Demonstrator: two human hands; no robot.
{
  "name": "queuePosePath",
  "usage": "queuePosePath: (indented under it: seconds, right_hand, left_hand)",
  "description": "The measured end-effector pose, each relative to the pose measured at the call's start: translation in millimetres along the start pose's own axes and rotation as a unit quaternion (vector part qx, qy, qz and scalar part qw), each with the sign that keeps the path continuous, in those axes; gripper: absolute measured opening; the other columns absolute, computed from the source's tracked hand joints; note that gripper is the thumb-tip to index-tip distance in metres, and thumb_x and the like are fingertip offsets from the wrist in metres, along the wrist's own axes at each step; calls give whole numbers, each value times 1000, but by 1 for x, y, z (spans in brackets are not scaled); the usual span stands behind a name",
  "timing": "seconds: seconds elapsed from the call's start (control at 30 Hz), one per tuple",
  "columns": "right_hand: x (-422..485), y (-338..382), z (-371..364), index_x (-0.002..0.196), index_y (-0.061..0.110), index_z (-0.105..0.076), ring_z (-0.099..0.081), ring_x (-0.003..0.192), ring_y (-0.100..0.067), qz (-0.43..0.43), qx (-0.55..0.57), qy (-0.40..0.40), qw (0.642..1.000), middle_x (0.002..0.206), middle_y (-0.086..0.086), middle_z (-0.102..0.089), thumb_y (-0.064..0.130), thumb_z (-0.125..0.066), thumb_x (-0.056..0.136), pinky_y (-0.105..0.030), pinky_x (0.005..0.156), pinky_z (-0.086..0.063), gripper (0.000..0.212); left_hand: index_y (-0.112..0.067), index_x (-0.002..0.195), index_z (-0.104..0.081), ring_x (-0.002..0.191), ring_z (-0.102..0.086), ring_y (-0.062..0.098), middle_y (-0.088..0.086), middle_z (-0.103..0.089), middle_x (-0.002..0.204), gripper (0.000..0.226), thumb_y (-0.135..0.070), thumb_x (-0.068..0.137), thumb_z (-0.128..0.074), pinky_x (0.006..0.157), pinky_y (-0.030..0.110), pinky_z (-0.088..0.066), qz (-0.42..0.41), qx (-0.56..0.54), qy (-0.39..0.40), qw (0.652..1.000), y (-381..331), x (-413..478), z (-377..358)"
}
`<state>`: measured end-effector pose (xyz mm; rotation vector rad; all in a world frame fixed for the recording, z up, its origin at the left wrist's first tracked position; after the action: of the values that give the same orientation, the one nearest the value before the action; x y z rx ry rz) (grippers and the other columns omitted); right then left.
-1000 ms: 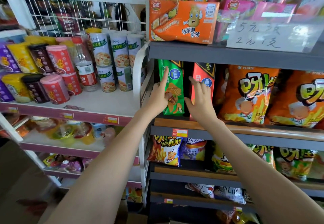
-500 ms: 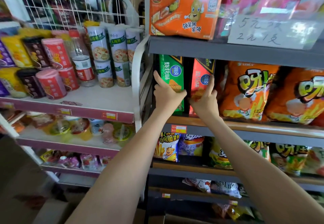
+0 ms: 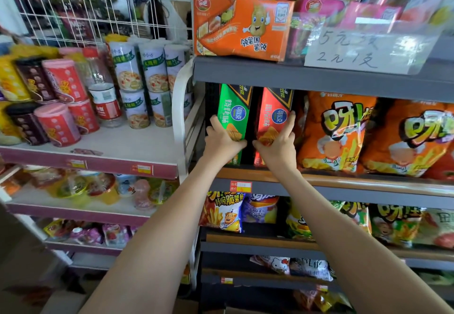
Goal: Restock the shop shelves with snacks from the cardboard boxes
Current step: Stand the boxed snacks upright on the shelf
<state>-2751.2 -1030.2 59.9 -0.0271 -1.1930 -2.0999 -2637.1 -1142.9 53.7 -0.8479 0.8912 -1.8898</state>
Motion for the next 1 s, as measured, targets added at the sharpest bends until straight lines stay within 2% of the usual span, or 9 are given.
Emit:
queuePosePath:
  seconds: [0.1,0.17,0.3,0.37,0.5,0.63,0.83,1.0]
  right_hand:
    - [1,-2,-2,153,20,9,-47,122,-44,-9,7,-5,1000,140,-21,-38,30,-76,80,-51,97,-45,112]
    - [2,-4,-4,153,11,1,-45,124,-42,-17,17,-8,1000,142,-21,-36,31,-77,79,-49,100,-43,109]
    - [0,-6,-8,145,1,-19,-46,123,-39,-18,26,-20,999,138,-20,-39,32,-77,79,-49,99,-45,93]
    - [-1,-6,-9,142,0,-23,-46,124,-37,0,21,-18,1000,136,-20,-40,31,-76,81,-48,98,-46,87]
    - [-1,-6,-9,142,-1,-22,-44,126,-35,17,13,-12,1000,138,-19,-38,30,-75,82,-48,99,-46,86]
    - [-1,-5,-7,140,0,-23,-47,122,-38,-14,27,-15,999,136,-21,-39,32,-77,80,-48,98,-46,87]
    - [-5,-3,-3,146,5,-14,-45,126,-38,-41,-5,17,999,142,-18,-37,39,-73,82,-51,95,-48,94]
    - [-19,-2,11,151,7,-8,-35,133,-33,-4,-77,15,997,145,-14,-35,38,-67,88,-49,101,-41,91]
  left_hand:
    - [-11,128,-25,105,-52,29,13,-44,122,84,-31,69,-82,77,34,-44,2,-21,-17,1000,-2,-5,-3]
    - [-9,127,-26,104,-52,27,12,-43,121,82,-30,70,-82,74,31,-41,-2,-28,-33,999,-2,-8,-5]
    - [-9,128,-26,101,-52,24,12,-43,120,83,-34,71,-81,70,29,-44,-10,-16,-37,999,-2,-8,-7]
    - [-10,128,-26,104,-53,26,12,-45,120,84,-41,71,-79,73,34,-48,2,21,-44,999,-2,-9,-6]
    - [-10,124,-27,108,-51,30,13,-46,119,84,-47,69,-79,82,43,-51,1,55,-42,998,-1,-9,-6]
    - [-9,125,-28,106,-54,28,12,-47,119,81,-42,72,-79,78,36,-49,-21,41,-20,999,-3,-9,-6]
    - [-7,132,-26,111,-52,32,15,-47,124,85,-43,74,-77,77,36,-44,32,52,-65,996,-10,-20,-7]
    - [-7,134,-24,111,-54,32,15,-47,124,81,-33,78,-77,74,35,-43,7,84,-24,996,-9,-24,-4]
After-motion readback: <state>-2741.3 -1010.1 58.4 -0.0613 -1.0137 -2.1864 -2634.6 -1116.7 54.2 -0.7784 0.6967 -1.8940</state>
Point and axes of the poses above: each hand's wrist, its own x-axis towards the middle knuckle, its own z-axis out of the back of the hand, y = z × x, the point moved 4 cm from there along x, towards the middle knuckle
